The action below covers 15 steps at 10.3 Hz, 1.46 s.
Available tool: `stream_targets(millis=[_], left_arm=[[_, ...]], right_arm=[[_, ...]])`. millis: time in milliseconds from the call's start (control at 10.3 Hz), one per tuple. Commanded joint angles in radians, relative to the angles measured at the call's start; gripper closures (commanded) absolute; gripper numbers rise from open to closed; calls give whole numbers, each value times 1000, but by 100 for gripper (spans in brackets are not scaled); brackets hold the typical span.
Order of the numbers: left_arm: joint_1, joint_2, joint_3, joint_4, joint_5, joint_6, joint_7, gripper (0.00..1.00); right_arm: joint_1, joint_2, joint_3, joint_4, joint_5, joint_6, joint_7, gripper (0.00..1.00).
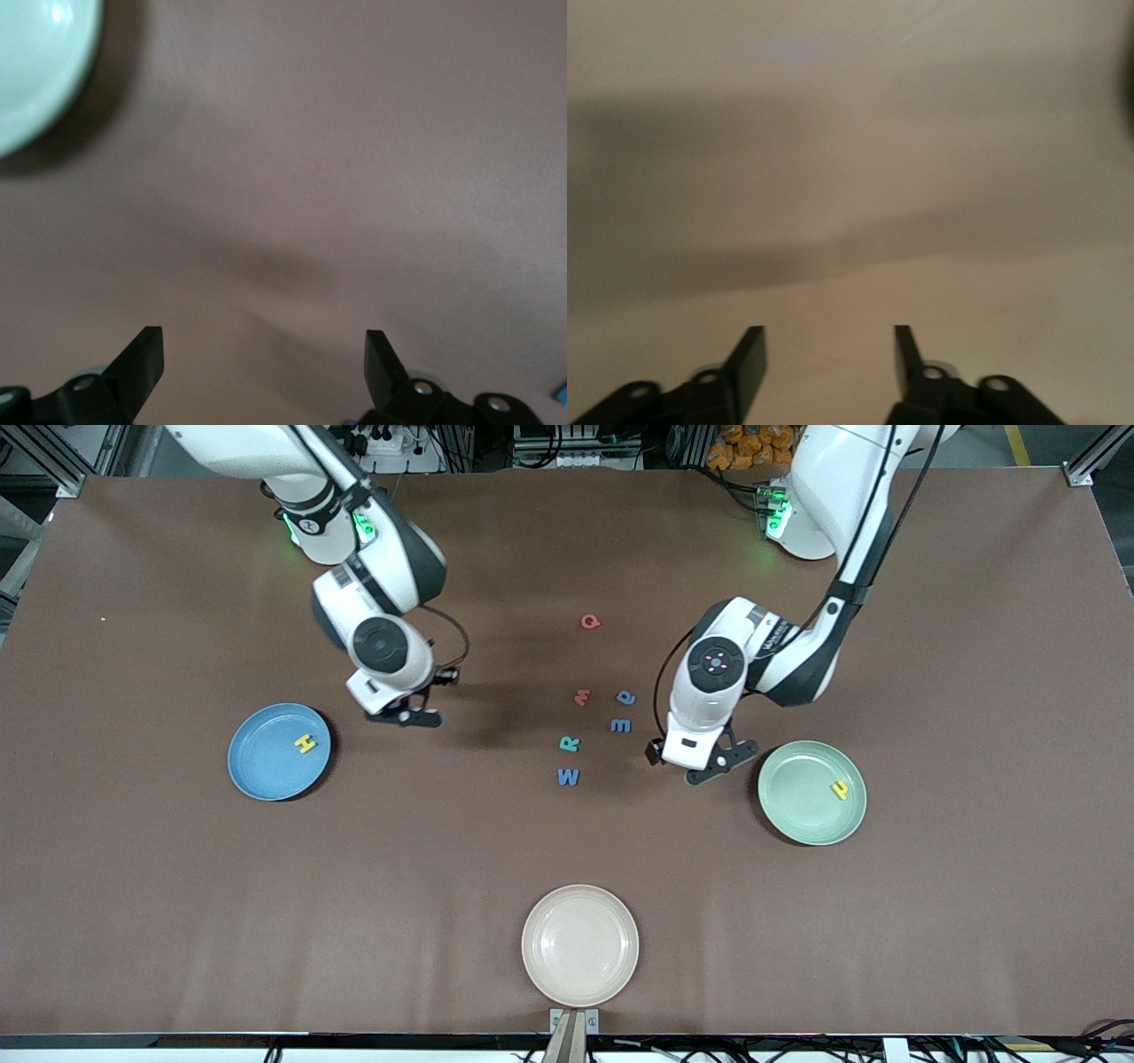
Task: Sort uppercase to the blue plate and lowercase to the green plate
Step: 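Reach the right gripper to pink q while the left gripper reaches blue e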
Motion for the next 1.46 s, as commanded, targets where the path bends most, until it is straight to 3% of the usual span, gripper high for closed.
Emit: stream_targets(millis=[0, 97, 292, 681, 876, 973, 1167, 1362], left_arm=[[-62, 58, 5, 58, -16, -8, -219, 0], [-68, 74, 5, 74, -16, -8, -305, 0], [-78, 121, 3, 135, -80, -8, -442, 0], [-67, 157, 5, 196, -142, 5, -683, 0], [-65, 155, 11, 195, -144, 57, -839, 0], [-65, 155, 14, 192, -142, 58, -919, 0], [-62, 157, 17, 184, -136, 58, -1031, 0], [-70, 157, 16, 164, -136, 59, -1091, 0]], right_arm=[[-3, -34, 147, -94, 31, 143, 289, 39], [5, -34, 207, -131, 31, 236, 419, 32], [23, -34, 285, -195, 25, 419, 573, 32], [112, -9, 293, -199, -9, 526, 682, 27], [143, 51, 287, -183, -173, 527, 824, 25], [167, 92, 275, -163, -302, 524, 956, 25], [238, 180, 226, -85, -552, 504, 1253, 15], [264, 228, 226, -16, -601, 462, 1350, 14]])
